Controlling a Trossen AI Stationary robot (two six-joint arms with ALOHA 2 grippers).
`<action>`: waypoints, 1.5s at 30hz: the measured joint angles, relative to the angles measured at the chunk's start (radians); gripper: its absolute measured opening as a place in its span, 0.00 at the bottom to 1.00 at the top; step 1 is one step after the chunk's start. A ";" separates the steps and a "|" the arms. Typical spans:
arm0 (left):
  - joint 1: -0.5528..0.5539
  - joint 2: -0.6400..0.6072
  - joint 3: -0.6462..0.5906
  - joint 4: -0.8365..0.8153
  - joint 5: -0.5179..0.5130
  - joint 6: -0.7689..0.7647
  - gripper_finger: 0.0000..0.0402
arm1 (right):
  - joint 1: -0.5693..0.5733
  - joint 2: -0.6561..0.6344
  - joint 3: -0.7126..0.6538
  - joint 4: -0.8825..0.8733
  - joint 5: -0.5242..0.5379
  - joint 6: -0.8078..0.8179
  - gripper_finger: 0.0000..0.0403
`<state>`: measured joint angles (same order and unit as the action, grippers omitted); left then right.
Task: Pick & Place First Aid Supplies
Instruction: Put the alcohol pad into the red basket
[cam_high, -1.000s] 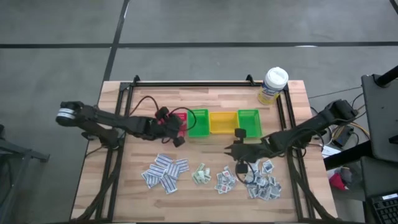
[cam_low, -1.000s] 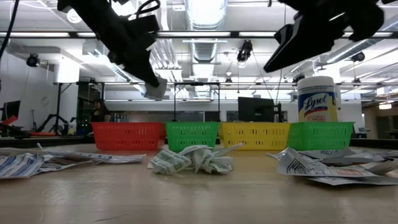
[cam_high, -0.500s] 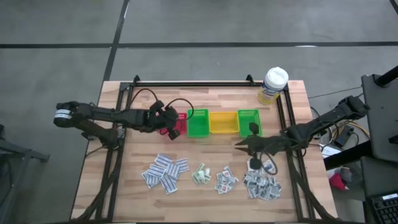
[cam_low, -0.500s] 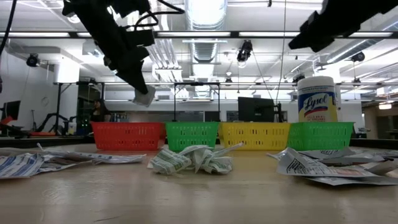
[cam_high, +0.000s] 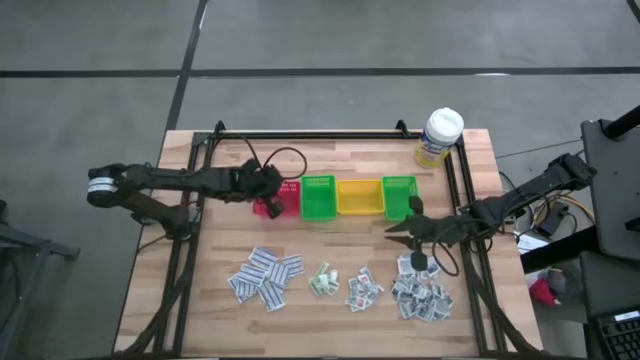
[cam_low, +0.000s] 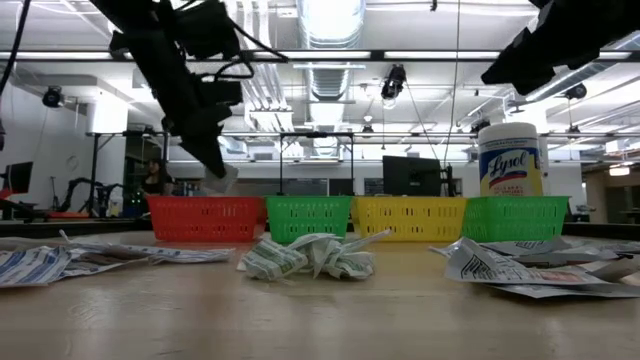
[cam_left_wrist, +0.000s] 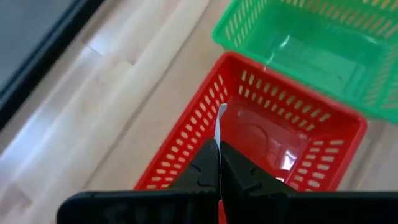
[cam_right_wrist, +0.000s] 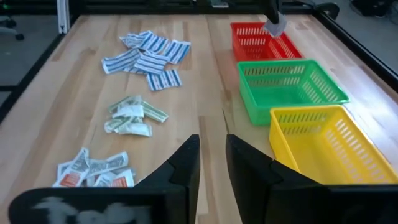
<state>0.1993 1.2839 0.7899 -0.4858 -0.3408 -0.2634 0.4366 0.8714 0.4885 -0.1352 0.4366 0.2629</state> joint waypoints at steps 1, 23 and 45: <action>0.004 0.001 -0.009 0.012 0.014 -0.001 0.00 | 0.000 0.002 -0.001 0.003 0.000 0.001 0.20; 0.023 0.002 -0.159 0.235 0.131 0.000 0.00 | 0.000 0.007 -0.003 0.019 0.000 0.020 0.15; 0.023 0.002 -0.156 0.235 0.045 0.008 0.21 | 0.000 0.008 -0.003 0.019 0.000 0.034 0.20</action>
<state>0.2226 1.2861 0.6335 -0.2503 -0.2954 -0.2555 0.4366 0.8795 0.4854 -0.1165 0.4363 0.2970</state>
